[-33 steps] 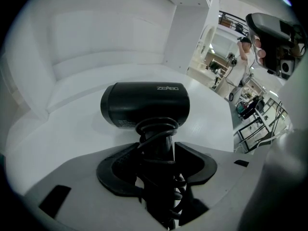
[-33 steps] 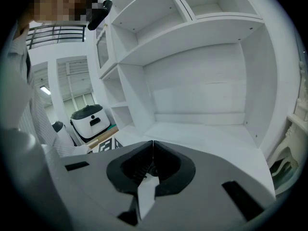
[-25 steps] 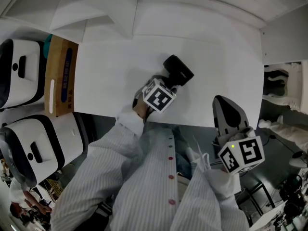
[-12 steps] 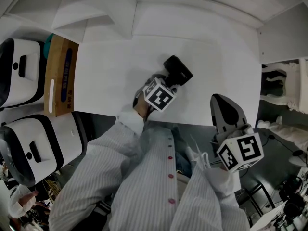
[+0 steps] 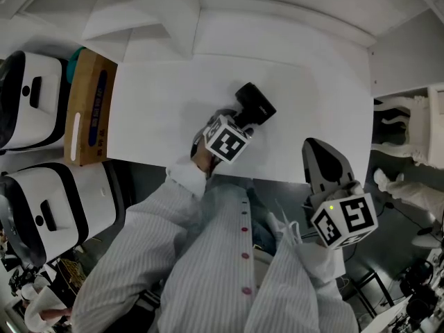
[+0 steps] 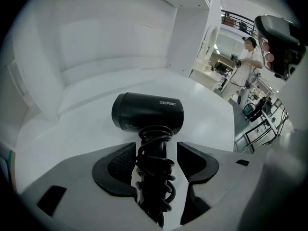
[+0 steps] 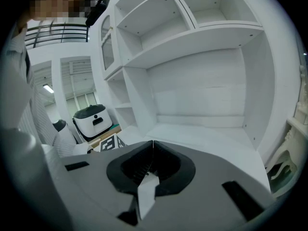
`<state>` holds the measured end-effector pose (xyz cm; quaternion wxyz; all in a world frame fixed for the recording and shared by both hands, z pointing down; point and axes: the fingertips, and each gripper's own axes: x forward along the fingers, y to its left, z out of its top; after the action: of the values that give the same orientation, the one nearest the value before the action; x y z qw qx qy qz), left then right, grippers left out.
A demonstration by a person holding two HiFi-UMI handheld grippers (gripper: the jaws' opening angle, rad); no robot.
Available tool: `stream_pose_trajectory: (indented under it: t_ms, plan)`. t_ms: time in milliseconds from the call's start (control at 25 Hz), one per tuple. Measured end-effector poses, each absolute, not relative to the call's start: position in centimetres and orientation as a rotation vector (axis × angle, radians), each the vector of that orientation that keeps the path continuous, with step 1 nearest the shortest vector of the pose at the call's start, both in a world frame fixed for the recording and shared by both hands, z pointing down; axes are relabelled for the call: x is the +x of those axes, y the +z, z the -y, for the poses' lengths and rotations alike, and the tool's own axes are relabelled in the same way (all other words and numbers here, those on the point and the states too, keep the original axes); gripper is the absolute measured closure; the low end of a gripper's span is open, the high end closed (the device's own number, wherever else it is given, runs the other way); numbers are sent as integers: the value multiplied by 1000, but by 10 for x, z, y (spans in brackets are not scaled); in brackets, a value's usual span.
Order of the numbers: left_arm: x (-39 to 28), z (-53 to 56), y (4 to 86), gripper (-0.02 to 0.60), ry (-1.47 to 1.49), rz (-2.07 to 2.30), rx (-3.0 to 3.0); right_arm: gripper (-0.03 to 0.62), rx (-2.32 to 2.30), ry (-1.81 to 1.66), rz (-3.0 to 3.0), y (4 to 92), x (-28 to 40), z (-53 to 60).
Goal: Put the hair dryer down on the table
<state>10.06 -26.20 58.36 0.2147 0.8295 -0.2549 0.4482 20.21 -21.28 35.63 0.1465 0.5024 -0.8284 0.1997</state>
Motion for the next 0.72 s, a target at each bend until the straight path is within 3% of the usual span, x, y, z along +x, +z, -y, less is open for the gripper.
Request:
stream_pose_trajectory:
  t_ms: [720]
  plan:
    - [107,254,475,325,877,852,2419,582,1396,447,2498,320,181,204]
